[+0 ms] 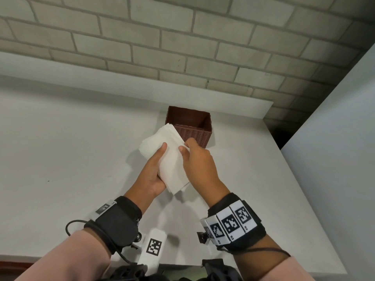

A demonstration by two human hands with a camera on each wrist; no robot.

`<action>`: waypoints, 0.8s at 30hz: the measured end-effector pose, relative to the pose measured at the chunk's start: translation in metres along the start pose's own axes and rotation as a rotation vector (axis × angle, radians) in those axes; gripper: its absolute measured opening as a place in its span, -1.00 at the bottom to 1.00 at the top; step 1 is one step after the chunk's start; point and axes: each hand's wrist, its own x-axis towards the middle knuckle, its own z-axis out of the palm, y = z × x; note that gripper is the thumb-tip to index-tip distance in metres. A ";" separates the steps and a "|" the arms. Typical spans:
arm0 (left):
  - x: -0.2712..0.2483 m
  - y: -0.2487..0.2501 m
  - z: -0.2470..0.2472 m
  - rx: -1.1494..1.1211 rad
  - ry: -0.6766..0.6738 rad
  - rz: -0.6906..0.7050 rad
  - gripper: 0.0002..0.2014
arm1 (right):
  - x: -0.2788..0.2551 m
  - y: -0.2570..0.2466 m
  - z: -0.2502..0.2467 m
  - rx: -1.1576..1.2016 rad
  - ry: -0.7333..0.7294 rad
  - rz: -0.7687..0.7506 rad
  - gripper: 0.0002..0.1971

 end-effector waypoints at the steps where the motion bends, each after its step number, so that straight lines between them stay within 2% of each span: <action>1: 0.000 -0.001 0.000 -0.006 0.005 0.001 -0.34 | 0.000 0.000 0.000 -0.032 0.004 -0.009 -0.70; 3: 0.000 -0.002 0.001 -0.014 0.015 -0.001 -0.39 | 0.000 -0.001 0.003 -0.076 0.016 0.005 -0.70; 7: 0.001 -0.004 0.004 -0.012 0.038 -0.011 -0.64 | -0.001 -0.001 0.007 -0.113 0.045 0.056 -0.70; 12: 0.000 -0.006 0.007 0.027 0.068 -0.041 -0.65 | -0.001 0.002 0.013 -0.128 0.003 0.025 -0.70; 15: 0.001 -0.005 0.008 0.076 0.095 -0.018 -0.68 | 0.003 0.007 0.006 -0.003 0.015 0.074 -0.56; 18: 0.003 -0.006 0.010 0.057 0.090 -0.048 -0.81 | 0.009 0.009 0.008 -0.069 -0.108 0.030 -0.54; 20: 0.003 -0.007 0.012 0.075 0.107 -0.062 -0.77 | 0.012 0.013 0.010 -0.138 -0.118 0.031 -0.54; 22: 0.005 -0.006 0.011 0.098 0.169 -0.052 -0.62 | 0.013 0.018 0.011 -0.106 -0.090 0.074 -0.54; 24: 0.007 -0.005 0.011 0.081 0.203 -0.059 -0.55 | 0.013 0.019 0.014 -0.046 -0.137 0.088 -0.48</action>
